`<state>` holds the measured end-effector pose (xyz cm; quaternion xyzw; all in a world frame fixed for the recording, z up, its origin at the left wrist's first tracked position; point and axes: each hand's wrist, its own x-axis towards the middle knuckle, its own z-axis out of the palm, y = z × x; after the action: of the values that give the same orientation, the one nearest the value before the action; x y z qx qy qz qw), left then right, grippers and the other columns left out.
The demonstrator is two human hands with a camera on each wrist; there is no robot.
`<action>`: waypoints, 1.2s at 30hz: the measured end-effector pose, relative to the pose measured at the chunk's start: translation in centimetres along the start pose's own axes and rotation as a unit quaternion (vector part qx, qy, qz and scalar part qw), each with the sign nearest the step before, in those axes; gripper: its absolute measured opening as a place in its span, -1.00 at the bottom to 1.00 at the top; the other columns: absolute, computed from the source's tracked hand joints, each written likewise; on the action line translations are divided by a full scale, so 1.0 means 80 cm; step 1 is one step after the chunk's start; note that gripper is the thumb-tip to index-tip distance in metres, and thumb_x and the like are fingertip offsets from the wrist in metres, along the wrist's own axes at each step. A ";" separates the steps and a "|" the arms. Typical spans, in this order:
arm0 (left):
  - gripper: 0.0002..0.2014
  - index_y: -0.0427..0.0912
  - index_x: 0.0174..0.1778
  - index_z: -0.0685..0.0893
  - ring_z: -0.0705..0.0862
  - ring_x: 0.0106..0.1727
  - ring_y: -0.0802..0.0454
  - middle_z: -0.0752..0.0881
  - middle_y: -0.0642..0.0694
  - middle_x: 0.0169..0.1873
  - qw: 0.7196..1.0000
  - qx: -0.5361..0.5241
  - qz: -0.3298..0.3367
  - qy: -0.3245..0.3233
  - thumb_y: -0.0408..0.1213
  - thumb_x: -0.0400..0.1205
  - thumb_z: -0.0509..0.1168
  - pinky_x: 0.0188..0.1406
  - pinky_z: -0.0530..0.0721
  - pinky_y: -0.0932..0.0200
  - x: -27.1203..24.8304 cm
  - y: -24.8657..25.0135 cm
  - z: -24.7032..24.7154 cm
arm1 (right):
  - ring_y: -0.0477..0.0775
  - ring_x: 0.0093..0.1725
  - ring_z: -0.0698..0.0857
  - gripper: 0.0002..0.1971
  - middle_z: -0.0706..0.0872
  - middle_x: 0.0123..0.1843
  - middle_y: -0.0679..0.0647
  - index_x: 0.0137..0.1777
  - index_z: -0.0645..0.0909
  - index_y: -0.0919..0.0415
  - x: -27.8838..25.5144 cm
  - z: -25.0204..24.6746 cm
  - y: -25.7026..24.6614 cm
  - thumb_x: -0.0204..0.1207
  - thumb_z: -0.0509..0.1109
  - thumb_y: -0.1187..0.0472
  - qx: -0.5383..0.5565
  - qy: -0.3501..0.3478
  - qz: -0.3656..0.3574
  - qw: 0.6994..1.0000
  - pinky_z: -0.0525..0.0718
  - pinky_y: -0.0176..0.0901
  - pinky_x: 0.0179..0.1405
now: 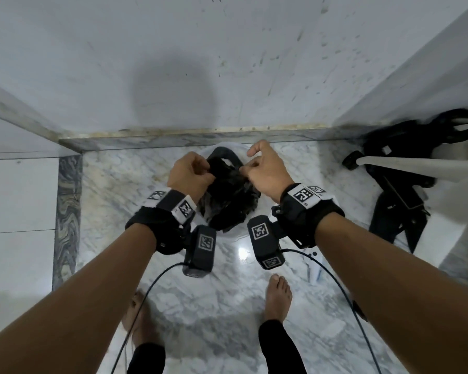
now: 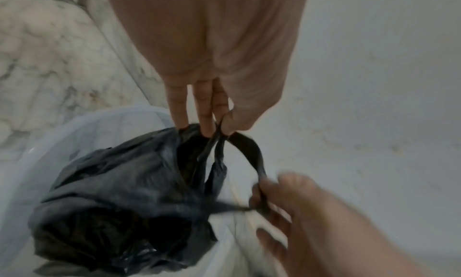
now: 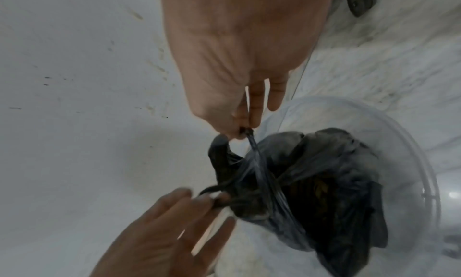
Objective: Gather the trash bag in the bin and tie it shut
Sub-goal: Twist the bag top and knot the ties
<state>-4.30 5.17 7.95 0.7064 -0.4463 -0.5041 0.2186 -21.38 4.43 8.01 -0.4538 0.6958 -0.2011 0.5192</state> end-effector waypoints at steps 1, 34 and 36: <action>-0.72 -0.05 -0.38 0.49 0.63 -0.35 -0.09 0.60 -0.14 -0.39 0.999 -0.041 -0.023 0.021 -0.56 0.41 0.30 -0.22 0.71 -0.02 0.007 -0.002 -0.008 | 0.01 -0.40 0.52 -0.78 0.63 -0.30 0.03 -0.11 0.42 0.04 0.003 -0.005 0.004 0.40 0.30 0.38 -0.027 0.021 -0.033 0.999 0.53 -0.11 -0.33; -0.83 0.07 -0.58 0.75 0.62 0.08 0.06 0.72 0.13 -0.02 0.989 0.012 0.042 -0.142 -0.22 0.34 0.42 0.12 0.55 0.13 0.045 -0.031 -0.057 | 0.00 0.03 0.79 -0.66 0.81 -0.27 0.30 -0.55 0.62 0.30 -0.006 -0.061 0.017 0.46 0.36 0.26 -0.091 -0.152 -0.171 0.969 0.67 -0.29 0.09; -0.79 -0.08 -0.57 0.77 0.67 -0.08 0.00 0.78 0.05 -0.33 0.979 -0.167 -0.013 -0.116 -0.32 0.39 0.37 0.09 0.62 0.14 0.045 -0.033 -0.056 | 0.05 -0.47 0.67 -0.60 0.64 -0.55 0.27 -0.62 0.52 0.36 -0.003 -0.046 0.020 0.46 0.32 0.28 -0.007 -0.126 -0.144 0.982 0.57 -0.31 -0.29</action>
<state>1.14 2.78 5.86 0.6024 -0.3688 -0.6527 0.2740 -25.37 4.69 8.36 -0.5745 0.5535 -0.2108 0.5649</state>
